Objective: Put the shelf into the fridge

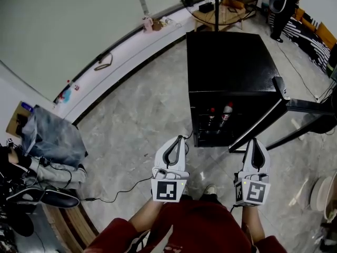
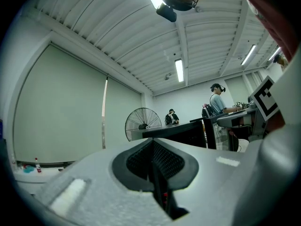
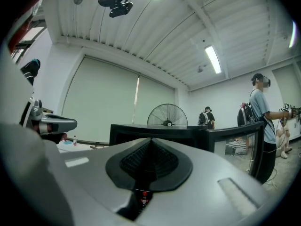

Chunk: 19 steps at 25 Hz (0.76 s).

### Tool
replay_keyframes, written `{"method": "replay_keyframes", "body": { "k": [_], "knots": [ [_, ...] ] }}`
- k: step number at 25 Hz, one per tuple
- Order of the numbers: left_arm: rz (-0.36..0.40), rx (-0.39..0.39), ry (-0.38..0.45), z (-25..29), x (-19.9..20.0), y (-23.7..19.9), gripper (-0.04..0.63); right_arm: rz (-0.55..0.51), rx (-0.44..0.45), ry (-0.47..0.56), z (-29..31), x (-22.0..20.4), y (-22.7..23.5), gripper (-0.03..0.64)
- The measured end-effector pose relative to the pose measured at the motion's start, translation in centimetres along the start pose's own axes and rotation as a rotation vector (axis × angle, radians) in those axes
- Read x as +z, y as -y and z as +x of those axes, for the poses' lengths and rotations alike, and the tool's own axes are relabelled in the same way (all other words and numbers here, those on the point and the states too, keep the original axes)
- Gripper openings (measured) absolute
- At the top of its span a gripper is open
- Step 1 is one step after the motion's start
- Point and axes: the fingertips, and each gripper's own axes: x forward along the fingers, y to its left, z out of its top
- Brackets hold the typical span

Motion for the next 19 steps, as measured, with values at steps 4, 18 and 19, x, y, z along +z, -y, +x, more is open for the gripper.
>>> {"method": "replay_keyframes", "body": {
  "k": [4, 18, 19],
  "knots": [
    [-0.007, 0.006, -0.002, 0.0, -0.1, 0.0, 0.0, 0.012, -0.041, 0.034, -0.4, 0.4, 0.8, 0.0],
    [0.0, 0.009, -0.014, 0.3, -0.2, 0.8, 0.0, 0.011, -0.024, 0.014, -0.4, 0.1, 1.2, 0.0],
    [0.007, 0.007, -0.015, 0.3, -0.3, 0.9, 0.0, 0.01, -0.022, 0.011, -0.4, 0.1, 1.2, 0.0]
  ]
}}
